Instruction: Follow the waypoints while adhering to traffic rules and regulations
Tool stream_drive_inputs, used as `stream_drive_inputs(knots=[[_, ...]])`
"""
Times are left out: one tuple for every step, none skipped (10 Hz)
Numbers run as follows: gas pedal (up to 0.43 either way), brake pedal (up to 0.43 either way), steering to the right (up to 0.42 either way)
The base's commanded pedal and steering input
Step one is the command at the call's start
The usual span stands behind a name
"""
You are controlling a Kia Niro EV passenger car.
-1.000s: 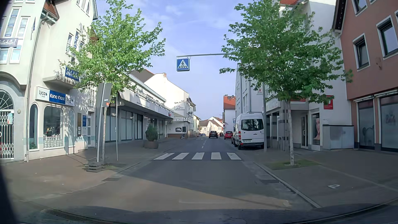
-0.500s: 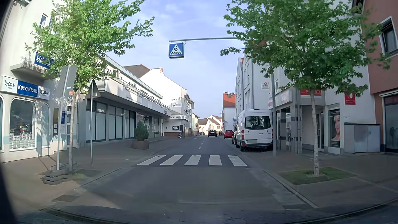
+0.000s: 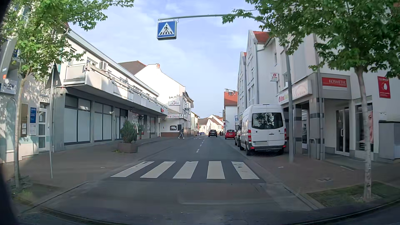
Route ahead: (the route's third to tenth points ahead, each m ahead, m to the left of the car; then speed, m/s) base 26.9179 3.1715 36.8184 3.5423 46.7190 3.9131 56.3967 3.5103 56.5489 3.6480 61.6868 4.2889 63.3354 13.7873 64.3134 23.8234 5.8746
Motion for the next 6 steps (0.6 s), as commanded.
stream_drive_inputs(knots=[[0.169, 0.000, -0.003], [0.169, 0.000, -0.003], [0.169, 0.000, -0.005], [0.169, 0.000, -0.007], [0.169, 0.000, -0.006], [0.169, 0.000, -0.007]])
